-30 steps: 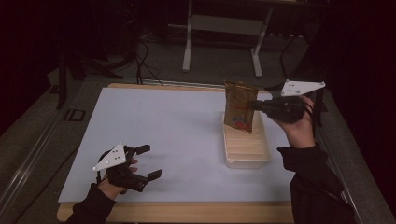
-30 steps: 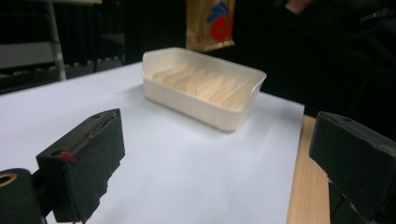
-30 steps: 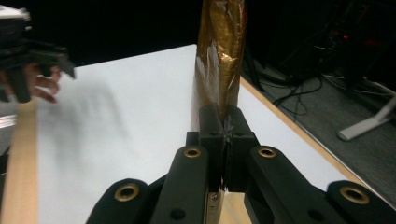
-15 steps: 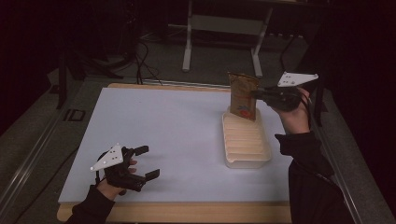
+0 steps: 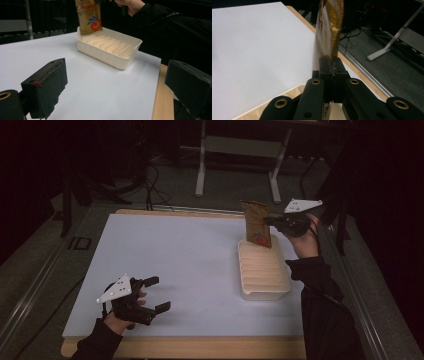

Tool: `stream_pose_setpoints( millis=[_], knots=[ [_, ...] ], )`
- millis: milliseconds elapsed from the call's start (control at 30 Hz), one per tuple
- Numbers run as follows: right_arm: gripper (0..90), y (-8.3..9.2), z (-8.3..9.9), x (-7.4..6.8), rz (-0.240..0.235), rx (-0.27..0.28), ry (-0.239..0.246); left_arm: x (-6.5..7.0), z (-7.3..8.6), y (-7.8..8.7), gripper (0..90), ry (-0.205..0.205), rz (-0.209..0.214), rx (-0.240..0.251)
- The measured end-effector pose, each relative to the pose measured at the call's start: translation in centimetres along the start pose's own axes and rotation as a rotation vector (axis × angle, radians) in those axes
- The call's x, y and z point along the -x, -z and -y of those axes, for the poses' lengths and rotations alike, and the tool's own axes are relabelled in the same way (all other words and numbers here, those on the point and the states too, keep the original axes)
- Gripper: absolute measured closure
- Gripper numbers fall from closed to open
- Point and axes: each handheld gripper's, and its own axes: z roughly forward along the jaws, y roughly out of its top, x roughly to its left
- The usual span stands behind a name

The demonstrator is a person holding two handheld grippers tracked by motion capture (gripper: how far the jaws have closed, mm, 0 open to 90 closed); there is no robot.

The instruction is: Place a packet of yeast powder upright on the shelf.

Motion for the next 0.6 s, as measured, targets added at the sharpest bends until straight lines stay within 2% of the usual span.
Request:
stream_pose_setpoints(
  millis=[133,267,500,600],
  knots=[
    [89.7,-1.1,0.2,0.0,0.025,-0.016,0.019,-0.1,0.1,0.1,5.1,0.008,0.002,0.005],
    [89.9,-1.8,0.7,-0.1,0.039,0.004,0.030,-0.2,0.2,0.1,5.1,0.018,0.000,0.001],
    [90.0,-2.3,2.4,0.2,0.027,0.009,-0.023,-0.3,0.3,0.1,5.1,0.019,-0.001,-0.003],
    [90.0,-2.6,3.3,0.2,0.017,-0.024,-0.031,-0.3,0.4,0.0,5.1,0.022,-0.002,-0.006]
  ],
)
